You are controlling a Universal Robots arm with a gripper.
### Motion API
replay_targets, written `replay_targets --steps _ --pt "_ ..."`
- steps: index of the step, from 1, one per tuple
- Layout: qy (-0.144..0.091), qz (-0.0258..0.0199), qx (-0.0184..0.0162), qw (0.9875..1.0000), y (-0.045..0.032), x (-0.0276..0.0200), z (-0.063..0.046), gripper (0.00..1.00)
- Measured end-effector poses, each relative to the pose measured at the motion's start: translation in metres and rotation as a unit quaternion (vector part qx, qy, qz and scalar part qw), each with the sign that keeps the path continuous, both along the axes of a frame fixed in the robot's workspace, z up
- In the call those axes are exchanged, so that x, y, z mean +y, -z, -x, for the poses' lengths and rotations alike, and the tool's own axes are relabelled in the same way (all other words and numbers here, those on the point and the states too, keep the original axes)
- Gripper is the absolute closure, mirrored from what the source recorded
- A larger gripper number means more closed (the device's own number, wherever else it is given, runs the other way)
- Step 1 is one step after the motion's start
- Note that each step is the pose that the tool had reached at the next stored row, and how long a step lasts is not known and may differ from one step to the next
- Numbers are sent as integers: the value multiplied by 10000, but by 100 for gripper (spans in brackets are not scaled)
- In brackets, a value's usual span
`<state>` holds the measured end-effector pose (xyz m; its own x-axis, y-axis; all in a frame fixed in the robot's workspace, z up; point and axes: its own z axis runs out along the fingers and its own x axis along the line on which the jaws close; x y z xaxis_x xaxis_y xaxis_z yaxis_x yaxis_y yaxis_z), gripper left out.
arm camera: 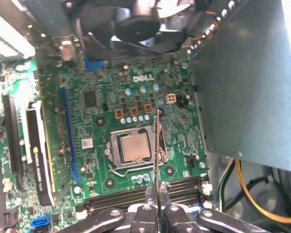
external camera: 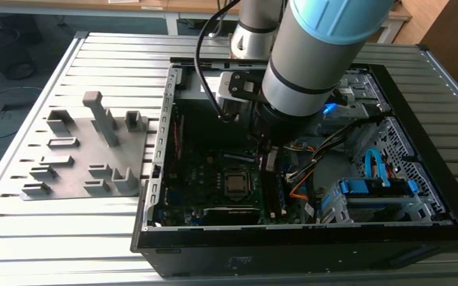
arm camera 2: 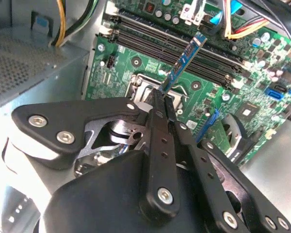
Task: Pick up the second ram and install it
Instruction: 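Insert the second ram into the second slot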
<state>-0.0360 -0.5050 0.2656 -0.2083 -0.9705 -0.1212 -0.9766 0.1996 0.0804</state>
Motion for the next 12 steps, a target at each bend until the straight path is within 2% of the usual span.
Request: replay_targets --steps 5,12 --pt "356 0 0 9994 1 0 0 87" --pt "748 0 0 9972 3 0 0 87"
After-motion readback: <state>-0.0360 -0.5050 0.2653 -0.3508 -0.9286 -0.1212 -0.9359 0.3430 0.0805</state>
